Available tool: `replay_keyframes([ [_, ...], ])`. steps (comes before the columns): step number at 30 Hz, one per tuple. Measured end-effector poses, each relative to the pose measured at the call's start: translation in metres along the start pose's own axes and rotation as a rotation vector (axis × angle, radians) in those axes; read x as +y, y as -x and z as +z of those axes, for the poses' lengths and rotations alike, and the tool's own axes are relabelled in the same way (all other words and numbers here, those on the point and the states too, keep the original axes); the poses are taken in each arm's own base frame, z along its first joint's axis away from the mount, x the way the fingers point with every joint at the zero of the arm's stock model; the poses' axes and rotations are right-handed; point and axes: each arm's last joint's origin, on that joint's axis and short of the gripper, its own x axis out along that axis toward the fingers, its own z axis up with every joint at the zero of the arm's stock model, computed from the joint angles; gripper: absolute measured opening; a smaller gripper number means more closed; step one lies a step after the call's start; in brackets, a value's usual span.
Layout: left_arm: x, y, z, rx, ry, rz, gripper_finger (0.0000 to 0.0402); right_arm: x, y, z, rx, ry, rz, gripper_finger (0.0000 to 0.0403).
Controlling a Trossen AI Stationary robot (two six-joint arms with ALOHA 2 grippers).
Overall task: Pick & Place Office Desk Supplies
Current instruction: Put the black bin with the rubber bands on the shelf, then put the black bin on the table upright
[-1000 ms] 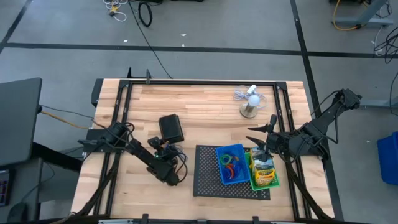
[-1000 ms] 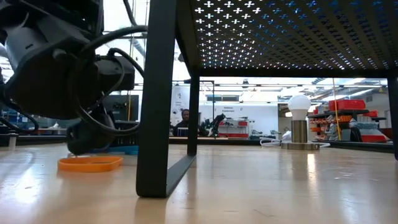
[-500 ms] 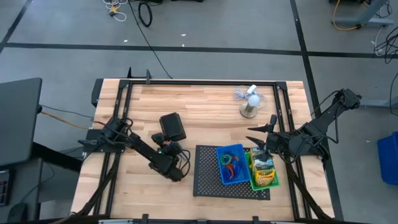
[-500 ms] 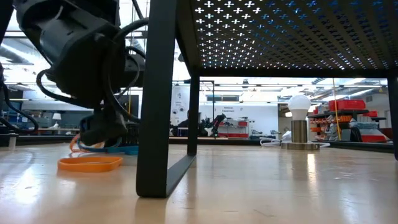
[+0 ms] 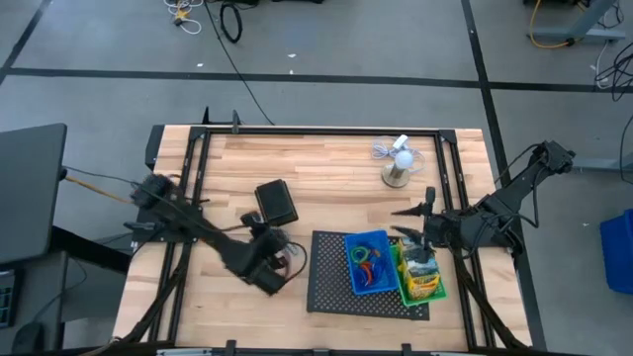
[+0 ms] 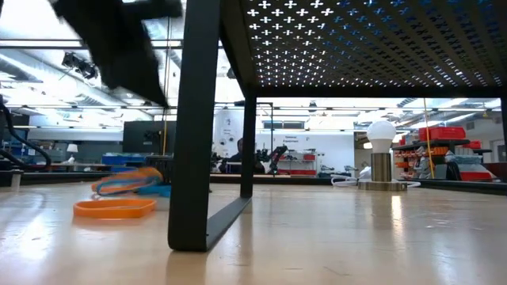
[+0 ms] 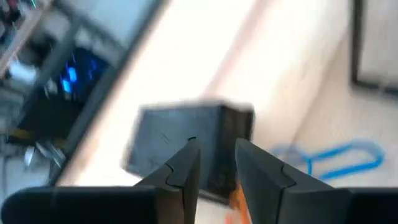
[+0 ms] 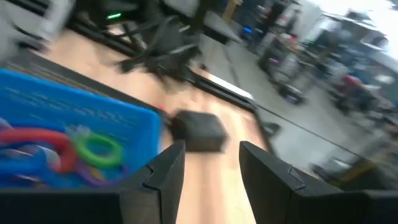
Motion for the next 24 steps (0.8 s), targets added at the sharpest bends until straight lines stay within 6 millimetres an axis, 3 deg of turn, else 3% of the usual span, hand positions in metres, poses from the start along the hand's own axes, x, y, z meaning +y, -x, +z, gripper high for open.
replay_keyframes([
  [5,0.051,0.072,0.008,-0.302,0.1,-0.105,0.011,0.001,-0.003,0.008,-0.089,-0.084,0.119,0.016],
  [8,0.083,0.106,-0.004,-0.422,0.129,-0.208,0.011,-0.001,-0.004,0.013,-0.146,-0.124,0.158,0.016],
  [11,0.118,0.125,-0.027,-0.506,0.189,-0.332,0.011,-0.003,-0.007,0.017,-0.17,-0.122,0.171,0.016],
  [14,0.147,0.127,-0.057,-0.552,0.288,-0.477,0.011,-0.012,-0.009,0.032,-0.16,-0.115,0.181,0.016],
  [17,0.165,0.115,-0.086,-0.582,0.41,-0.609,0.011,-0.02,-0.014,0.052,-0.12,-0.092,0.201,0.016],
  [21,0.171,0.101,-0.108,-0.6,0.495,-0.722,0.011,-0.032,-0.031,0.076,-0.035,-0.057,0.256,0.016],
  [24,0.168,0.095,-0.115,-0.622,0.495,-0.738,0.011,-0.039,-0.058,0.084,0.043,-0.063,0.339,0.016],
])
